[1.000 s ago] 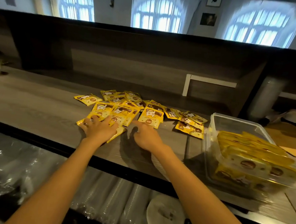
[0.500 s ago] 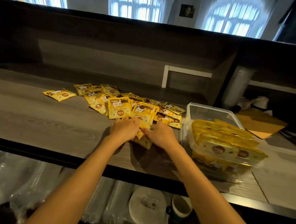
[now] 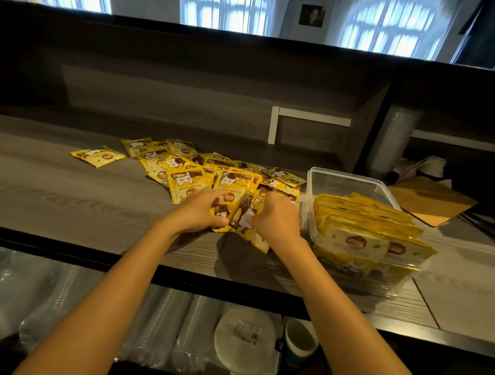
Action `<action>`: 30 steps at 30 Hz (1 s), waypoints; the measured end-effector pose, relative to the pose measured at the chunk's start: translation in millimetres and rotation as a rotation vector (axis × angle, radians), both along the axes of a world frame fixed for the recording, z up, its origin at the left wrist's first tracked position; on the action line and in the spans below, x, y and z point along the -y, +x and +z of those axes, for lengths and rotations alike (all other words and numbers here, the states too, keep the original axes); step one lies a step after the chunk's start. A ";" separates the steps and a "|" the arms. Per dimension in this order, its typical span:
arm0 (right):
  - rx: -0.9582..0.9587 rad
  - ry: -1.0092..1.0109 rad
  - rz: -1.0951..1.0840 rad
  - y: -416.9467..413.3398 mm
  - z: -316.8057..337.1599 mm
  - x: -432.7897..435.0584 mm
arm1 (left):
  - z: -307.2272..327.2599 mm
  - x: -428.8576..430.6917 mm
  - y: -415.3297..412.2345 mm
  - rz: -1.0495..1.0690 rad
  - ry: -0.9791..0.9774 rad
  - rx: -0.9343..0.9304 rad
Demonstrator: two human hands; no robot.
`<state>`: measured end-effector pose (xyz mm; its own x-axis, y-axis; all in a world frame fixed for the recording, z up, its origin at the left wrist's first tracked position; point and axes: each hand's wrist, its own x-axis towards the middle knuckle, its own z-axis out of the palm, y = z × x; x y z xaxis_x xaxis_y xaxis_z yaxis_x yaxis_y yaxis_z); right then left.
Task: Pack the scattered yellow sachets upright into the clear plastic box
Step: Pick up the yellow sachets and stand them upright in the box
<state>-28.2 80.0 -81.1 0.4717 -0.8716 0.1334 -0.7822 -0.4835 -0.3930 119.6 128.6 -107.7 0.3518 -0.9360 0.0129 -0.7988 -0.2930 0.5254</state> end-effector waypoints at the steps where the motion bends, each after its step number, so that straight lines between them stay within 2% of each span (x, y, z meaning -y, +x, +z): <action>1: 0.027 -0.030 -0.011 0.5 1.1 -2.0 | 2.3 -0.5 0.5 0.009 0.022 0.043; 6: 0.180 -0.049 -0.078 3.2 3.9 -8.1 | 8.6 0.9 -3.9 -0.009 0.134 0.131; 11: 0.357 -0.036 -0.109 0.6 5.7 -10.5 | 6.5 9.8 -20.1 0.038 0.080 0.107; 14: 0.427 -0.077 -0.089 -0.9 11.6 -10.5 | 8.6 13.9 -20.0 0.057 0.100 0.005; 18: 0.431 -0.198 -0.039 -1.3 22.3 -9.2 | 23.0 11.2 -9.8 0.116 -0.123 -0.213; 22: 0.624 -0.192 -0.038 4.1 44.1 -4.0 | 44.2 3.1 -8.6 0.245 -0.426 -0.320; 24: 0.685 -0.184 -0.040 4.9 57.3 0.5 | 56.5 2.2 -11.3 0.264 -0.554 -0.440; 27: 0.671 -0.255 -0.063 -4.1 77.1 10.3 | 76.5 7.1 -20.7 0.195 -0.703 -0.680; 30: 0.628 -0.356 -0.134 -25.5 89.7 29.3 | 93.9 16.8 -38.5 0.117 -0.762 -0.697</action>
<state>-53.7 50.6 8.6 0.1056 -0.7698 0.6295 -0.5226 -0.5815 -0.6235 81.1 111.8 -13.8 0.5966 -0.7243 0.3456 -0.2347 0.2544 0.9382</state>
